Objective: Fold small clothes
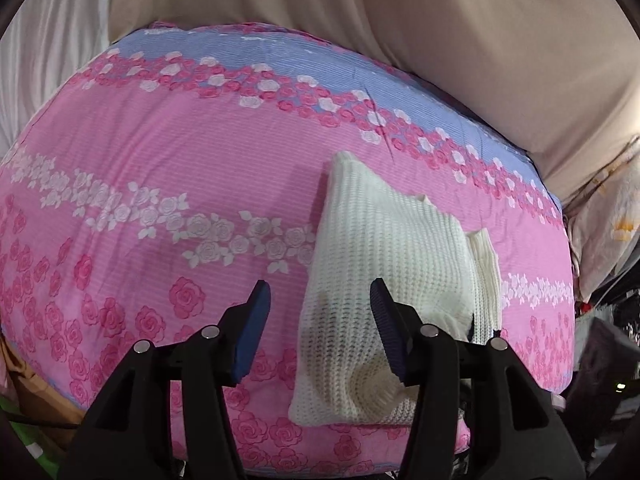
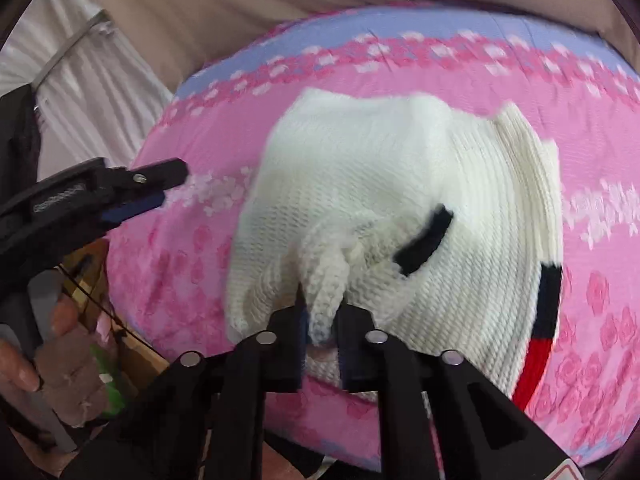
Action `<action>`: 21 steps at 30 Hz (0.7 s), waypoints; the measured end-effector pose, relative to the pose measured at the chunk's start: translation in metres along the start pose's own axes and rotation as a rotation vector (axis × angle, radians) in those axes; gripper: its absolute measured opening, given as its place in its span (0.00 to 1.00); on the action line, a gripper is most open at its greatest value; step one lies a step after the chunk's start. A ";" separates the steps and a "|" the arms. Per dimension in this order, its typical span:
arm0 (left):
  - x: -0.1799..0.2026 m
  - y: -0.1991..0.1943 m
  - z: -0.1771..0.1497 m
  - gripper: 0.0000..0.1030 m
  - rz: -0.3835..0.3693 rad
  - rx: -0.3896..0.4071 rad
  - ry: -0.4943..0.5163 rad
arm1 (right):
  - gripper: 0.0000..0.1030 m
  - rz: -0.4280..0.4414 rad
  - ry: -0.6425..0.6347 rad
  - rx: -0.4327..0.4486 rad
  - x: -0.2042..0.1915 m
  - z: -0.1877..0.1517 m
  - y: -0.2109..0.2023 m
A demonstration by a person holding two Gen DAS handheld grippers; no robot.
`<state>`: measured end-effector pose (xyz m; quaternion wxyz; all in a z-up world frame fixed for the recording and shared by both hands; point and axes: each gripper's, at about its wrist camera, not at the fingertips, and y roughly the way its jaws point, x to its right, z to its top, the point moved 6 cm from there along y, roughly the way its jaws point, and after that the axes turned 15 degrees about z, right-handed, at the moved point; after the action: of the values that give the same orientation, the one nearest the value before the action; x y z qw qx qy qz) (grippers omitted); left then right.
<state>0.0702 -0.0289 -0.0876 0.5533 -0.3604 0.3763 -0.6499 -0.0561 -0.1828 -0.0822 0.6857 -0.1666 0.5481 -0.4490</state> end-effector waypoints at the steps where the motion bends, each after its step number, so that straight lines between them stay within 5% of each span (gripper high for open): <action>1: 0.004 -0.001 0.001 0.49 -0.007 0.002 0.012 | 0.10 0.007 0.024 0.042 0.006 -0.001 -0.017; 6: 0.024 0.005 -0.001 0.50 -0.033 -0.013 0.064 | 0.10 -0.068 0.078 0.141 0.025 -0.031 -0.103; 12: 0.063 0.030 -0.020 0.50 -0.077 -0.113 0.135 | 0.18 -0.140 0.266 -0.062 0.108 -0.090 -0.047; 15: 0.067 0.028 -0.022 0.50 -0.072 -0.106 0.147 | 0.27 -0.042 0.288 0.093 0.092 -0.063 -0.075; 17: 0.066 0.029 -0.023 0.53 -0.055 -0.100 0.143 | 0.53 -0.020 0.242 0.170 0.081 -0.037 -0.090; 21: 0.062 0.031 -0.027 0.53 -0.041 -0.113 0.128 | 0.55 0.036 0.228 0.185 0.090 0.005 -0.072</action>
<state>0.0523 -0.0912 -0.1245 0.4935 -0.3566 0.4397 -0.6603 -0.0833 -0.2945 -0.0827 0.6392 -0.0407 0.5818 -0.5014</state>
